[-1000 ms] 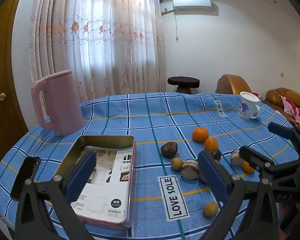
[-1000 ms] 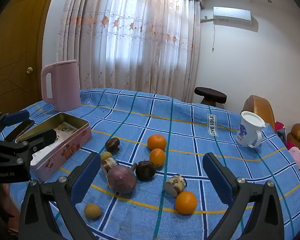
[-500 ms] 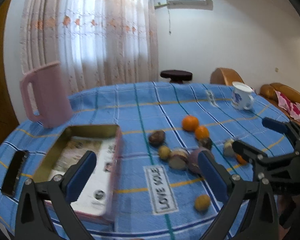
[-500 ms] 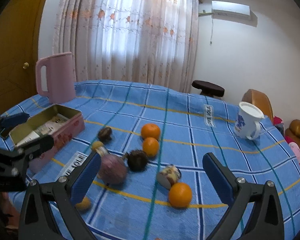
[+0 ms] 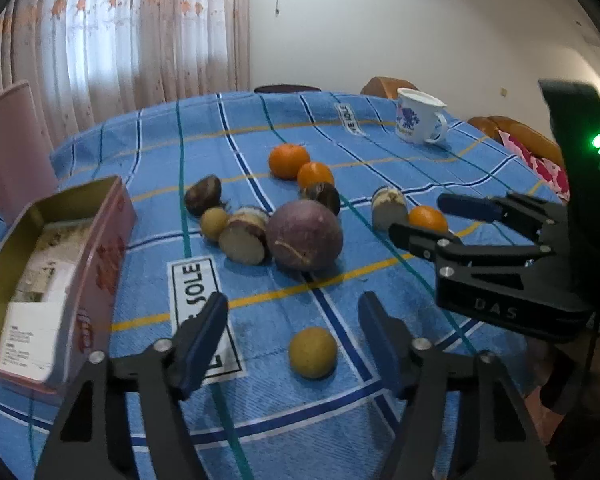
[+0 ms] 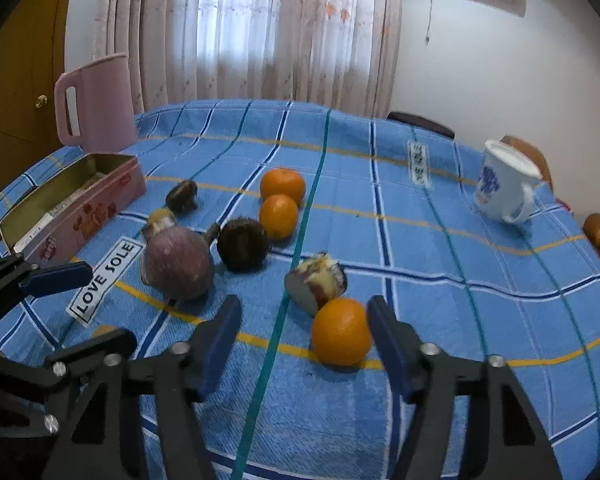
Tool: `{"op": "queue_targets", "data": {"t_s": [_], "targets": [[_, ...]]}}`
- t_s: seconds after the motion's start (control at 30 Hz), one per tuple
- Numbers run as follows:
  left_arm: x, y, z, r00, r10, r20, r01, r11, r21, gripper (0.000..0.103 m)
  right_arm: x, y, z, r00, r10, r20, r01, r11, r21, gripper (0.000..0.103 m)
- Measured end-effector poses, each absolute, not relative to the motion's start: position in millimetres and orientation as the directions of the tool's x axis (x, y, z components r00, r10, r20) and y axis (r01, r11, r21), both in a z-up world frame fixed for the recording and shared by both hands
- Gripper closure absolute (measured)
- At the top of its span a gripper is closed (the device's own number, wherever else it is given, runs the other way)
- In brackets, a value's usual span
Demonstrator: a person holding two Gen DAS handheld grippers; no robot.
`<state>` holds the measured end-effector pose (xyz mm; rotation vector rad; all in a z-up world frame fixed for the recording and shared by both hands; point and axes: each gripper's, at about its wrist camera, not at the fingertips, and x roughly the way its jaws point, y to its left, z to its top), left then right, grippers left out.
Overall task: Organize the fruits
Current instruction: 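Close the left tool on the small yellow fruit while the right tool grasps an orange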
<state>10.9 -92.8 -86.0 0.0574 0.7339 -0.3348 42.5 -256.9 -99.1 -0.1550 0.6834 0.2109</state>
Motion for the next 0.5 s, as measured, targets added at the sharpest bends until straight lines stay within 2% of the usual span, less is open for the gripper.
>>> {"op": "queue_targets", "data": {"t_s": [0.07, 0.17, 0.27, 0.33, 0.37, 0.4, 0.5], "targets": [[13.2, -92.5, -90.7, 0.669, -0.304, -0.678, 0.329, 0.939, -0.097, 0.048, 43.9, -258.9, -102.4, 0.763, 0.1, -0.639, -0.213, 0.972, -0.102, 0.04], [13.7, -93.4, -95.9, 0.644, -0.328, -0.691, 0.343, 0.931, -0.122, 0.05, 47.1, -270.6, -103.2, 0.758, 0.097, -0.646, -0.183, 0.981, -0.067, 0.04], [13.4, -97.5, -100.2, 0.631, -0.333, -0.701, 0.357, 0.927, -0.119, 0.058, 55.3, -280.1, -109.1, 0.727, 0.071, -0.683, -0.15, 0.987, -0.057, 0.042], [12.6, -99.0, -100.5, 0.623, -0.347, -0.701, 0.368, 0.921, -0.129, 0.069, 57.3, -287.4, -109.7, 0.723, 0.079, -0.687, -0.144, 0.989, -0.037, 0.053], [12.5, -97.8, -99.9, 0.622, -0.348, -0.701, 0.365, 0.921, -0.134, 0.077, 57.9, -289.3, -110.6, 0.721, 0.071, -0.689, -0.139, 0.989, -0.044, 0.063], [12.2, -97.4, -100.0, 0.618, -0.358, -0.7, 0.369, 0.918, -0.144, 0.076, 58.8, -292.2, -111.8, 0.716, 0.072, -0.694, -0.137, 0.99, -0.038, 0.068], [10.5, -96.3, -100.2, 0.615, -0.37, -0.696, 0.379, 0.913, -0.15, 0.077, 59.4, -302.1, -112.7, 0.709, 0.122, -0.695, -0.146, 0.989, 0.024, 0.068]]}}
